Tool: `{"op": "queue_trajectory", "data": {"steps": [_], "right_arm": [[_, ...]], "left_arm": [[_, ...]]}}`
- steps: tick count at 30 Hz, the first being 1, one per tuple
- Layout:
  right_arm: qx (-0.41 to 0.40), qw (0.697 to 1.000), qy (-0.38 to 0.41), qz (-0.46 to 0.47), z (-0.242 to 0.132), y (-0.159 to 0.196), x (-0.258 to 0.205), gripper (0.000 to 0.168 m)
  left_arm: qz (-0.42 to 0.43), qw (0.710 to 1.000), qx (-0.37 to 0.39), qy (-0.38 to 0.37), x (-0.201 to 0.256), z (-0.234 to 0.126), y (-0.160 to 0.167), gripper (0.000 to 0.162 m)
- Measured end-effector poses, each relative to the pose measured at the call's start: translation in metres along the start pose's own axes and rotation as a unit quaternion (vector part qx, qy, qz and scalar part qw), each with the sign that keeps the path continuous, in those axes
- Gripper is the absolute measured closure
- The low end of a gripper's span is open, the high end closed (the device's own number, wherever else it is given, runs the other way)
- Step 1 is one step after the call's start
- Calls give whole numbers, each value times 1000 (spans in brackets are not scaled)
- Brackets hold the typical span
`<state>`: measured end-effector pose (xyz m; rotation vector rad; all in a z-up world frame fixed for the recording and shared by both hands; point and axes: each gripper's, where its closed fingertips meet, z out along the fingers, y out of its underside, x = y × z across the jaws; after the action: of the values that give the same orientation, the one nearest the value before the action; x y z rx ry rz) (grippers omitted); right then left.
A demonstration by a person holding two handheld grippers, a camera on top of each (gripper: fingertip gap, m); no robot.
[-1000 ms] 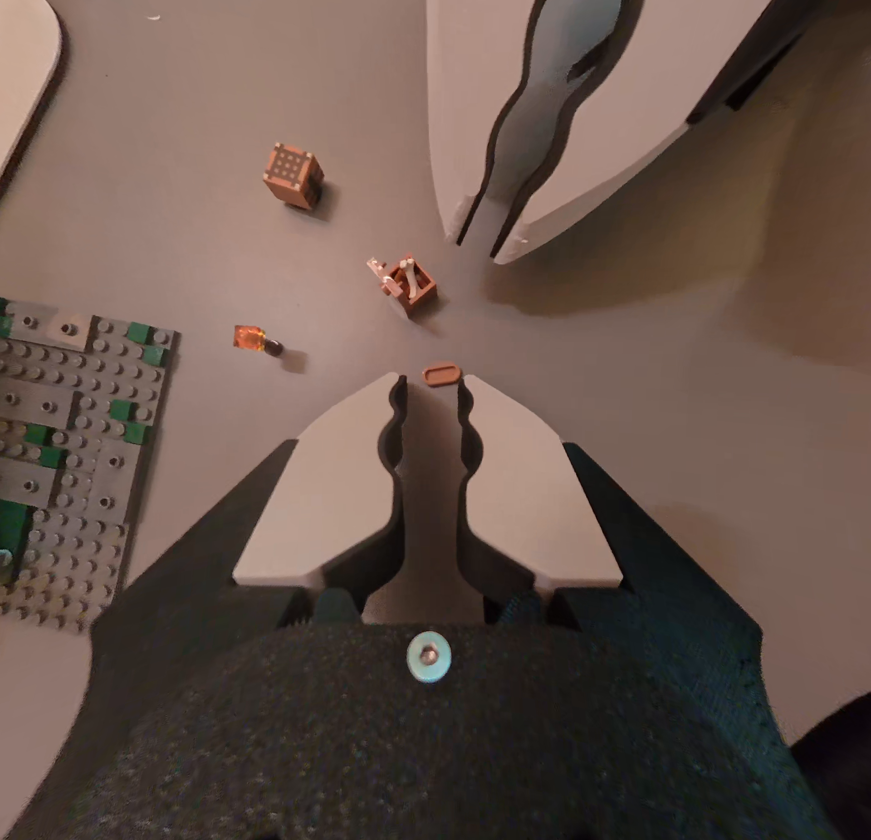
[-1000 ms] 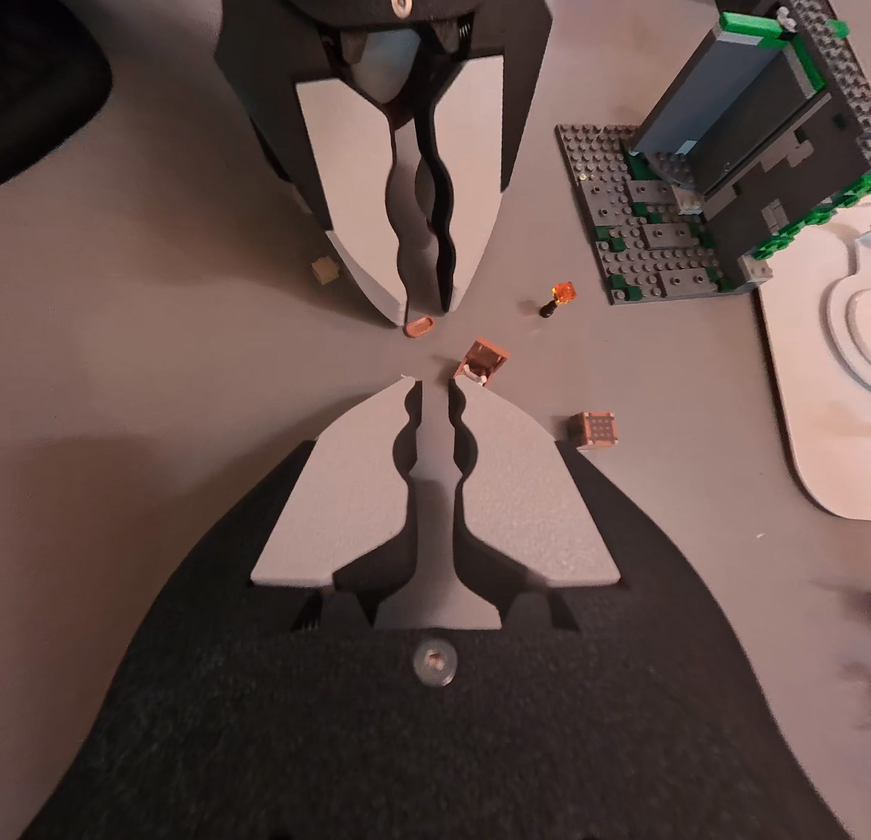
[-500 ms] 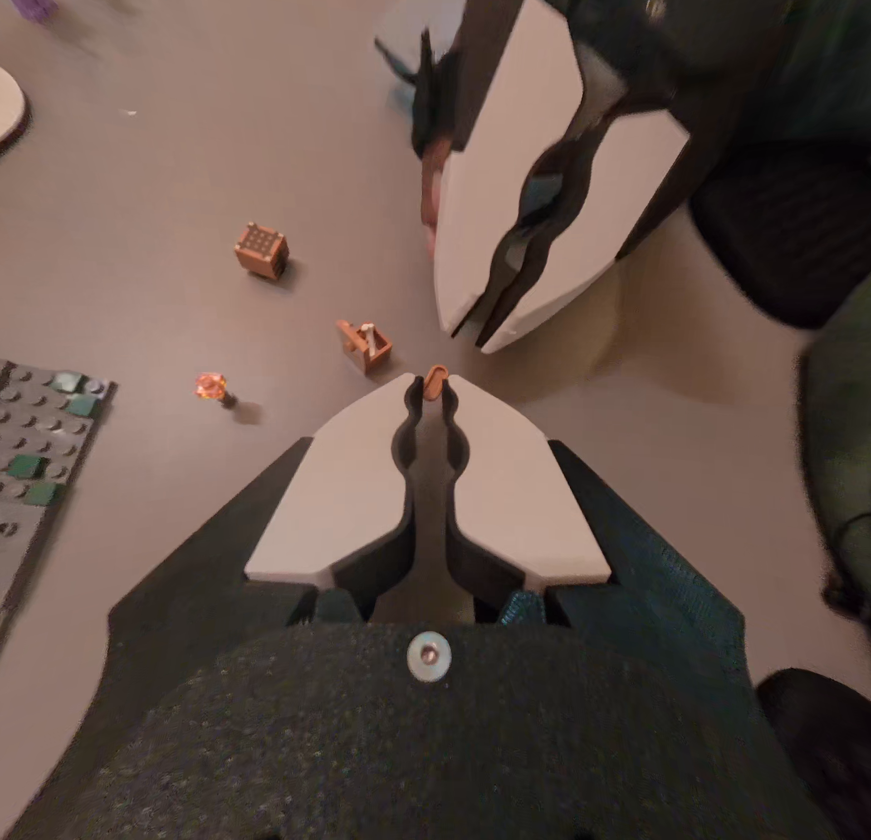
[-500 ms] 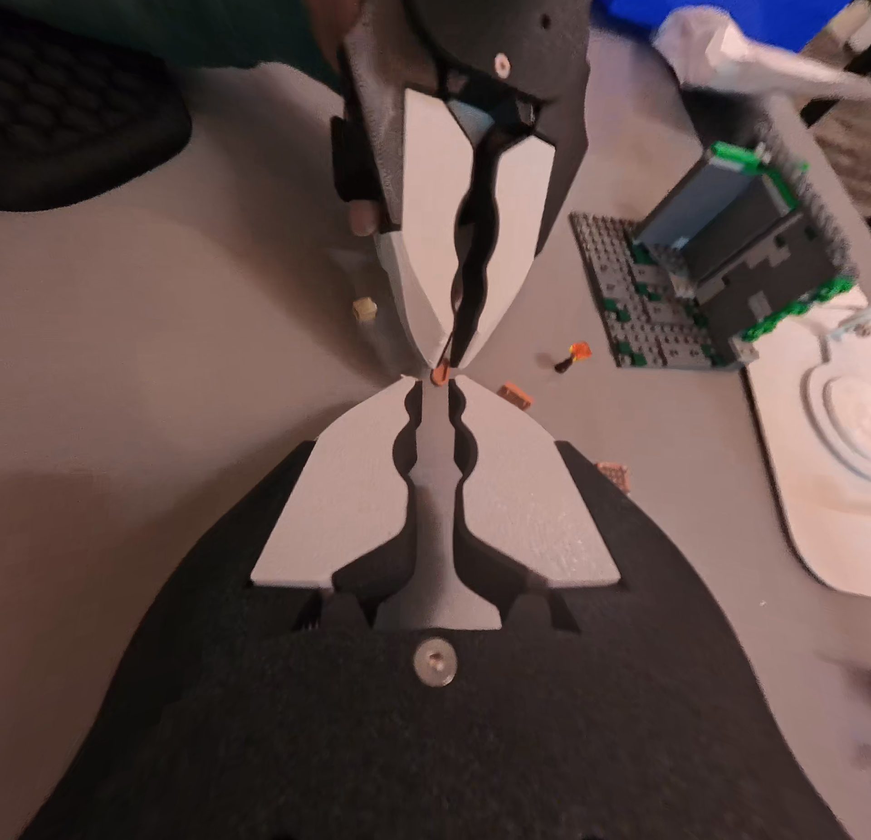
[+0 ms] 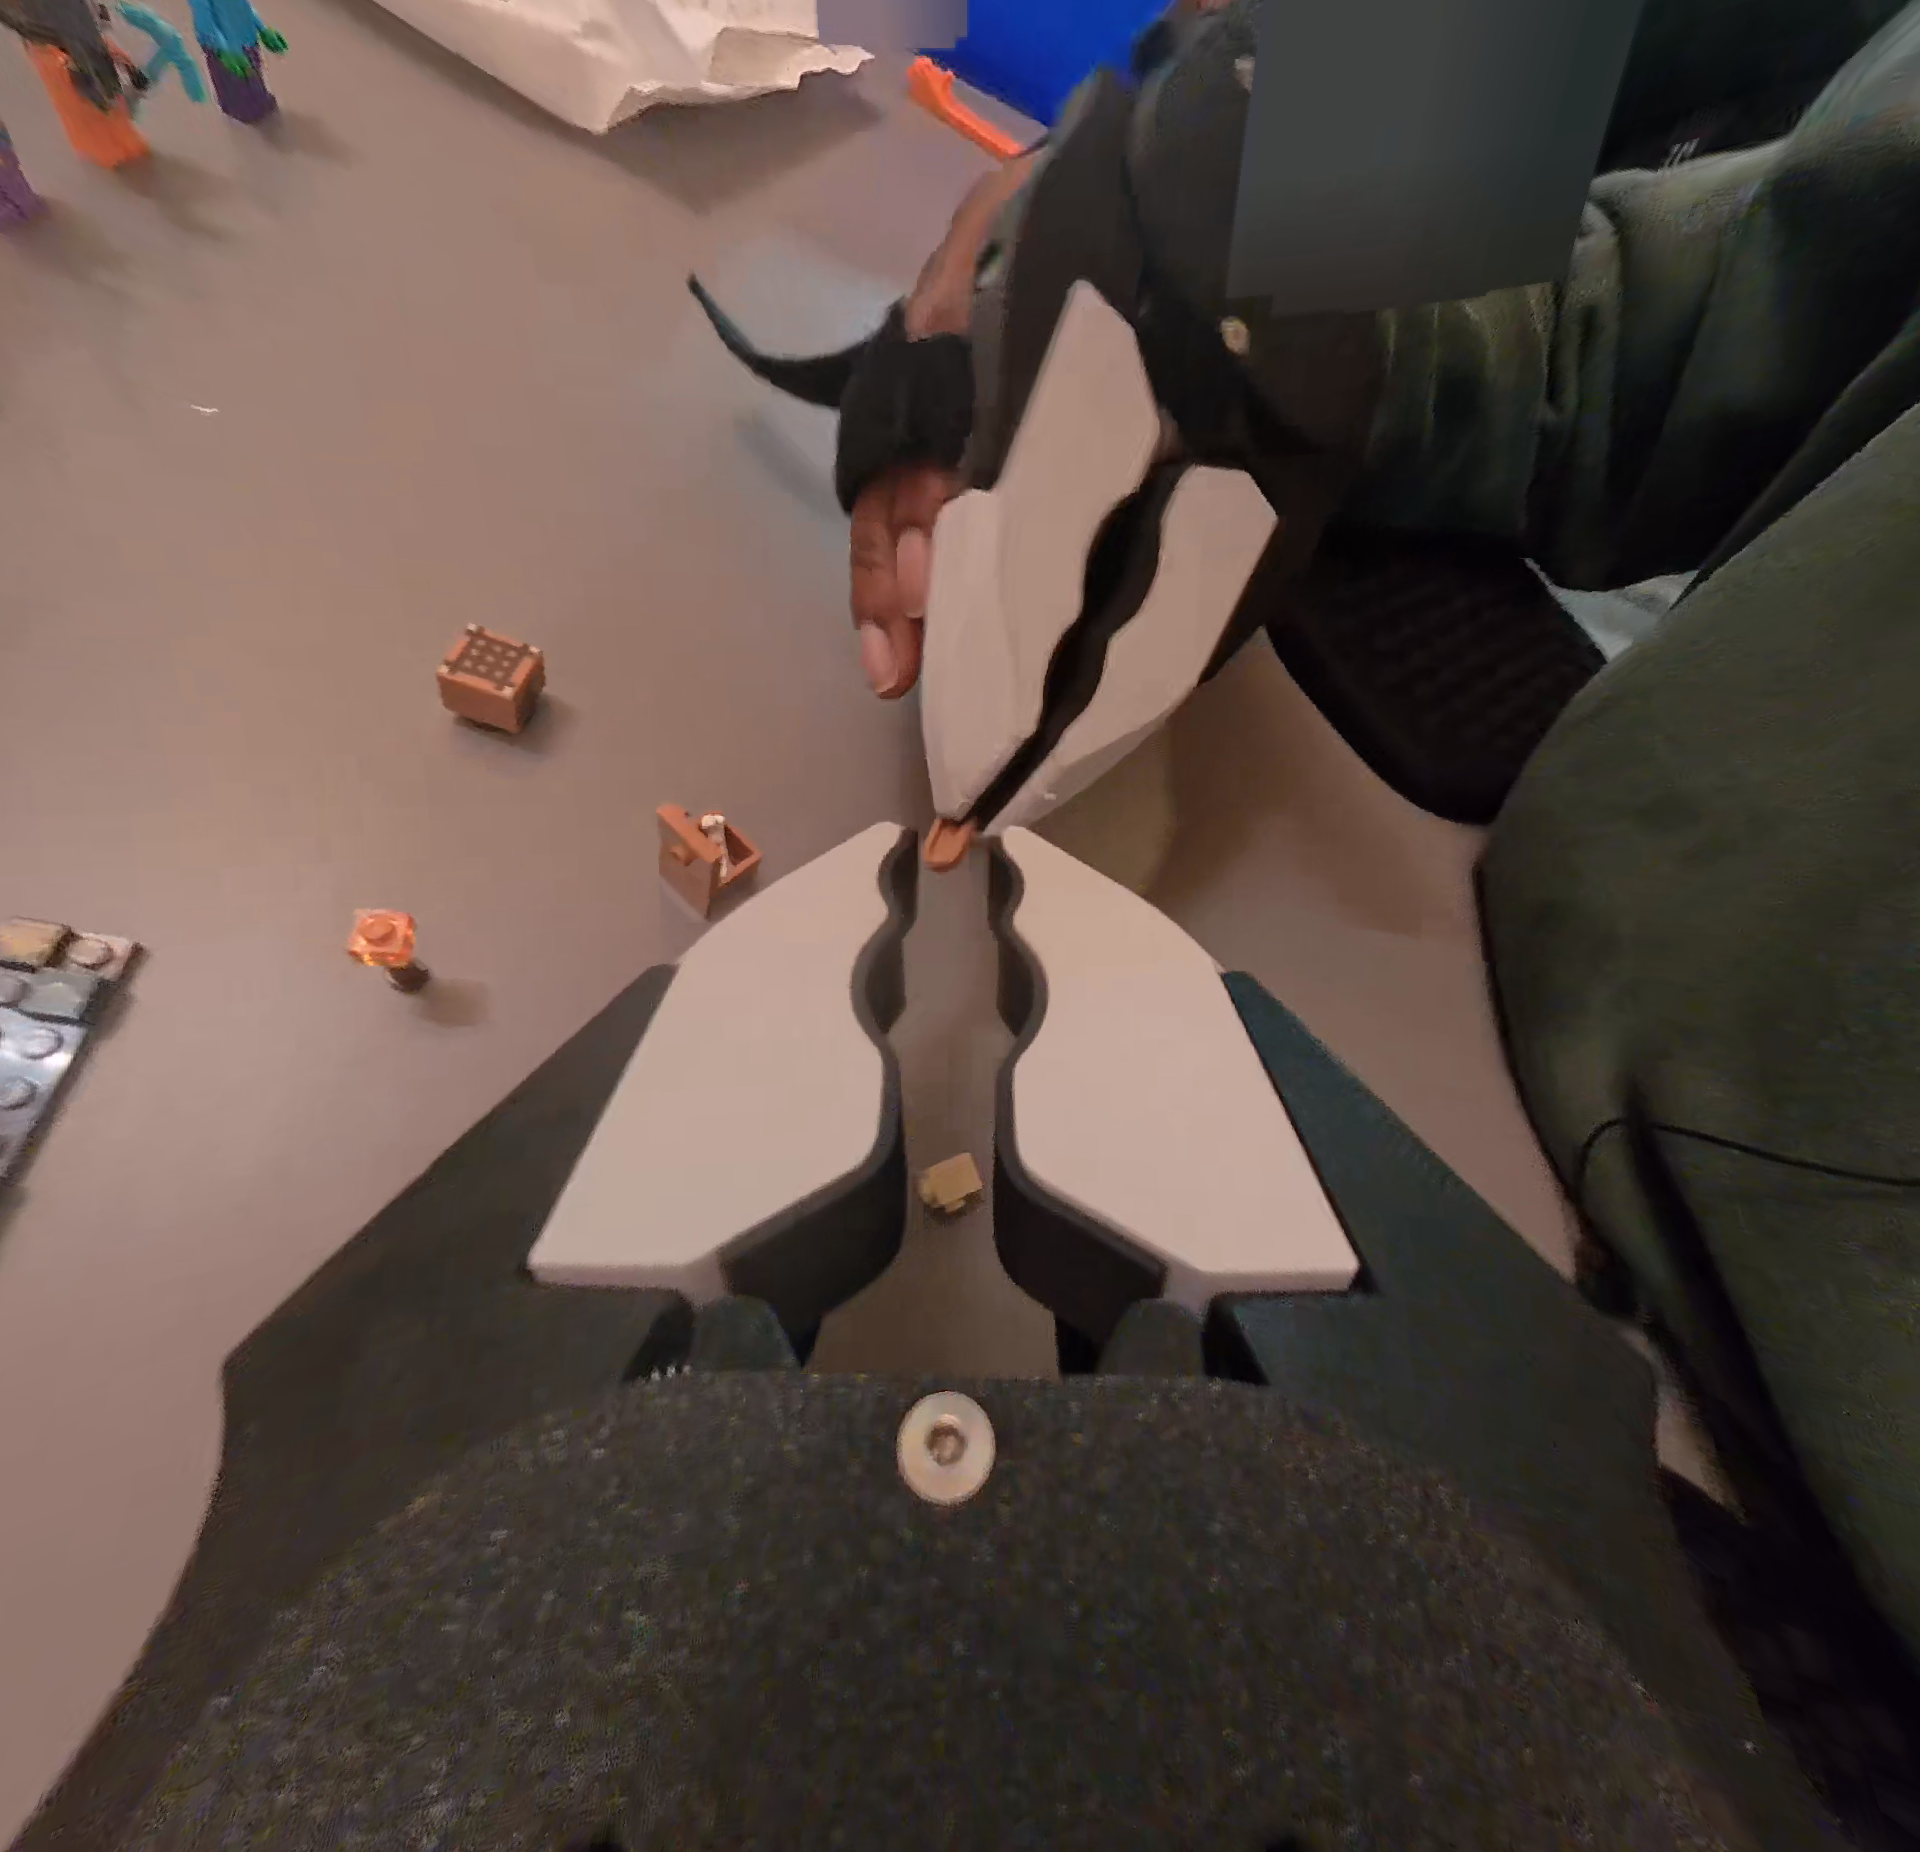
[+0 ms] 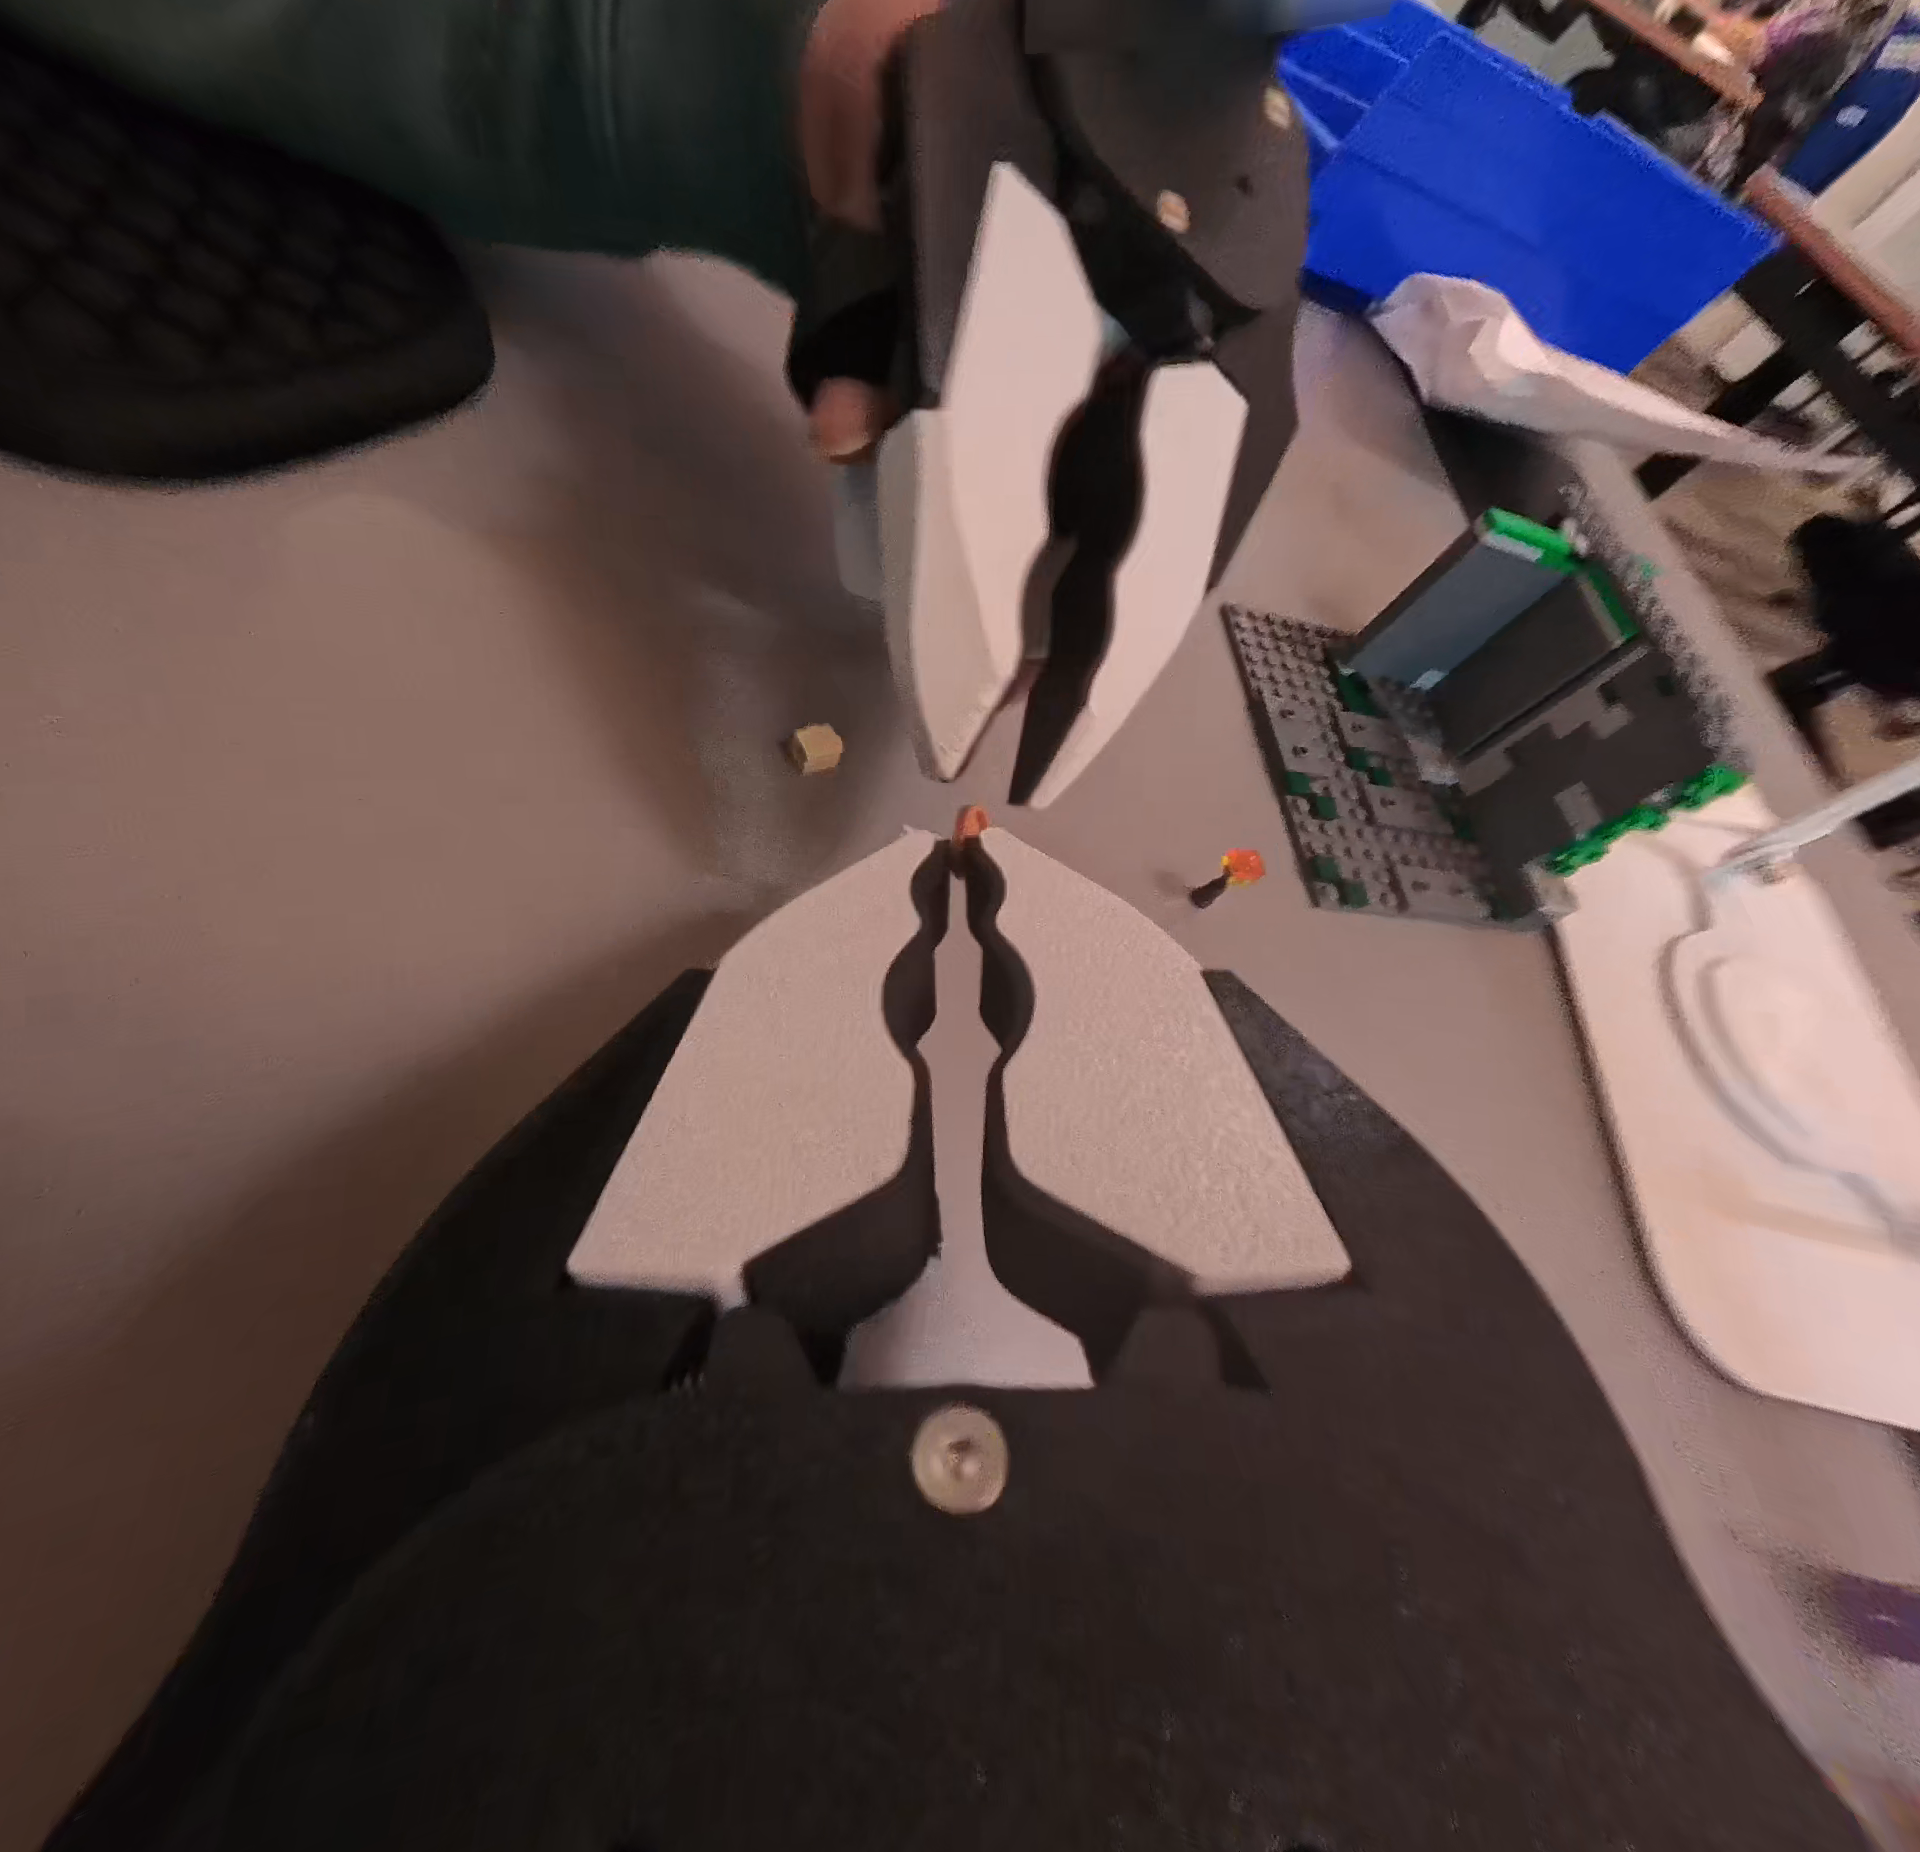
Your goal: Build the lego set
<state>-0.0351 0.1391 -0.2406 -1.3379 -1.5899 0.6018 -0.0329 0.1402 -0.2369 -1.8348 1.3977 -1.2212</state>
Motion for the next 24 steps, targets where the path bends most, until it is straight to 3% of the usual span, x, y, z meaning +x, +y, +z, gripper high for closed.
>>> {"op": "queue_trajectory", "data": {"steps": [4, 8, 11, 17, 21, 24], "right_arm": [[57, 978, -60, 190, -10, -8, 10, 166], [121, 913, -135, 366, -21, -22, 19, 166], [175, 855, -187, 450, -31, -34, 23, 166], [220, 767, -260, 544, -37, -44, 25, 166], [227, 743, -287, 561, -39, -48, 22, 166], [231, 745, -290, 554, -41, -49, 22, 166]], "left_arm": [[112, 991, 3, -73, -4, -4, -9, 146], [248, 956, 31, -155, 0, -6, -31, 147], [300, 933, 41, -192, 4, -7, -41, 147], [362, 903, 60, -224, 13, -11, -53, 151], [376, 898, 64, -218, 18, -10, -54, 153], [375, 900, 66, -212, 21, -11, -55, 154]]}}
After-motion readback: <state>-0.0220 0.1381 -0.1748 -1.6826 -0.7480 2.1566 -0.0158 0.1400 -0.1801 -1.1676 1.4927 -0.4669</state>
